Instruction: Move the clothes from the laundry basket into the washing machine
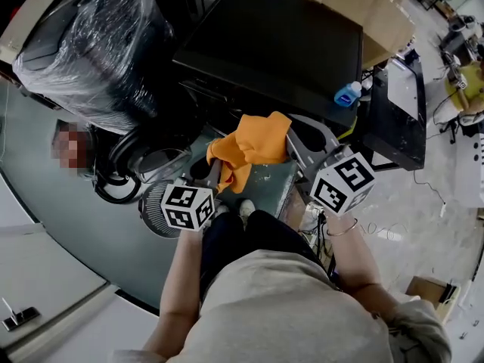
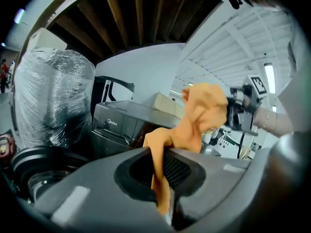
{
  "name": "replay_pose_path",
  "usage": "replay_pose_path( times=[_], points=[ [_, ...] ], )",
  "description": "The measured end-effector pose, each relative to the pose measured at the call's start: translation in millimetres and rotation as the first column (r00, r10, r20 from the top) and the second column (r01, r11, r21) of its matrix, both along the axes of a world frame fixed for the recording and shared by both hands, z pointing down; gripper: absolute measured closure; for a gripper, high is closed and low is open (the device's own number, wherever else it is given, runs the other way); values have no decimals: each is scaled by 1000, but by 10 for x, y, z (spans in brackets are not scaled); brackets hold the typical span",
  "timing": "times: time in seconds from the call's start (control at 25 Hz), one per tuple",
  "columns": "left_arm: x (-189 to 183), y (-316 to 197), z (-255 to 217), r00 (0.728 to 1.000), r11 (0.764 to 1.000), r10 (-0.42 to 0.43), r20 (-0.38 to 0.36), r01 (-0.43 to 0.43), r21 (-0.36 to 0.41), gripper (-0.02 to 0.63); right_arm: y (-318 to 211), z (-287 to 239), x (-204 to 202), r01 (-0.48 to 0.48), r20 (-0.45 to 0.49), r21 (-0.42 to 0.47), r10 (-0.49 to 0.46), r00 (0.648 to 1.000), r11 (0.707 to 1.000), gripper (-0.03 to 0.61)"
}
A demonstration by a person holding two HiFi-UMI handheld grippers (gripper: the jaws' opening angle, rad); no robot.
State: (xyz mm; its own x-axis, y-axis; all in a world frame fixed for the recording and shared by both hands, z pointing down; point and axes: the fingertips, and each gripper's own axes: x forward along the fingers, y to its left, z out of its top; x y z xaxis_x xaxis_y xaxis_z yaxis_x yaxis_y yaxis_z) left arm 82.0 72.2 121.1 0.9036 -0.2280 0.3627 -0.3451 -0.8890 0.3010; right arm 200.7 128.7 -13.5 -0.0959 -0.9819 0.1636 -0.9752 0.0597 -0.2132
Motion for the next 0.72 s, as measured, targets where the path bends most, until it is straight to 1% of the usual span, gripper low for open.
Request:
replay_pose_path(
  times=[0.12,0.28,0.44,0.6,0.72],
  points=[
    [43,-67,-243,999,1000,11,-35,-10,15,592,48,274,-22,-26,6,-70,26,1000,997,547],
    [102,-193,-528,995,1000,19,-103,-16,25,592,101,545,-46,-54,15,-133,57,998,990,546],
    [213,-307,-695,986,998,46,-161,-41,38,592,171,908,-62,-79,9,-219,83,996,972,531],
    [397,-395,-737,974,996,83,-210,-79,30,592,266,1328,-126,-89,43,-315,108,993,945,474],
    [534,-431,-640,969,994,109,-222,-108,19,592,333,1647,-193,-97,64,-380,131,989,920,412]
  ],
)
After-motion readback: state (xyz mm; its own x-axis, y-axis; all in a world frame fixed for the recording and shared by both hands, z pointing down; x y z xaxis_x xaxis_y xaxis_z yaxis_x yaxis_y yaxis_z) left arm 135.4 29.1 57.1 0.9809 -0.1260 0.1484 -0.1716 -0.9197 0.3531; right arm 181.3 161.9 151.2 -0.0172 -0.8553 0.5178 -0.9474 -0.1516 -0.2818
